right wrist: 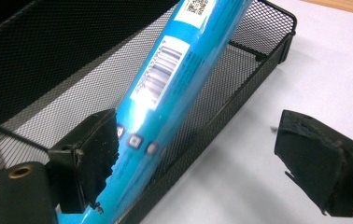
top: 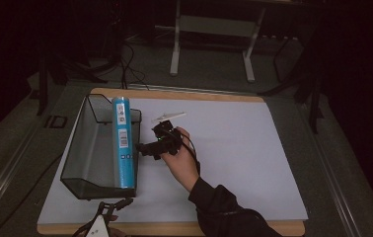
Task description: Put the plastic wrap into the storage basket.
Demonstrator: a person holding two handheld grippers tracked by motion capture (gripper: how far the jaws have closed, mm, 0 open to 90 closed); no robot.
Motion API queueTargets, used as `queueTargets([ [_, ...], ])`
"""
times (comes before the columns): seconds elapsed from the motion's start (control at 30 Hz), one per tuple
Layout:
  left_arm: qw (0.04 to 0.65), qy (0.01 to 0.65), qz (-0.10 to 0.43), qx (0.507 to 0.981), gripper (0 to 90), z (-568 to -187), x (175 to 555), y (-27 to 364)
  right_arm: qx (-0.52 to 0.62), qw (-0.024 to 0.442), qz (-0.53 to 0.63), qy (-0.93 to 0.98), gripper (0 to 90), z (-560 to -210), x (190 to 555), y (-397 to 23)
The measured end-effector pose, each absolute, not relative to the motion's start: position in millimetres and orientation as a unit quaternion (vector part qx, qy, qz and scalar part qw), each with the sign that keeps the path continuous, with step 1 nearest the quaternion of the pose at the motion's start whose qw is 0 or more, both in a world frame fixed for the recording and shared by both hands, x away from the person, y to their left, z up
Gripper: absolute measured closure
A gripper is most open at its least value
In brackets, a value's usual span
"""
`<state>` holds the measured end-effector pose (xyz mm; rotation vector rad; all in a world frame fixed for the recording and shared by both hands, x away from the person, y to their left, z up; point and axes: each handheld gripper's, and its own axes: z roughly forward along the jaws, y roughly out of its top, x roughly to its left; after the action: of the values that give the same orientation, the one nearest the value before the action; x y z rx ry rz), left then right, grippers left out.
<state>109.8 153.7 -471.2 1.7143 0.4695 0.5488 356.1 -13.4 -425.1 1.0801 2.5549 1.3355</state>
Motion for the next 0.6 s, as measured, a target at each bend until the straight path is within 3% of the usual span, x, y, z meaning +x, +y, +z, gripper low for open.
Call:
queueTargets([
  [0.6,0.592,0.202,0.239,0.743,0.8,-472,111,150,0.325,0.053,0.443,0.834,13.7,-438,325,-91],
])
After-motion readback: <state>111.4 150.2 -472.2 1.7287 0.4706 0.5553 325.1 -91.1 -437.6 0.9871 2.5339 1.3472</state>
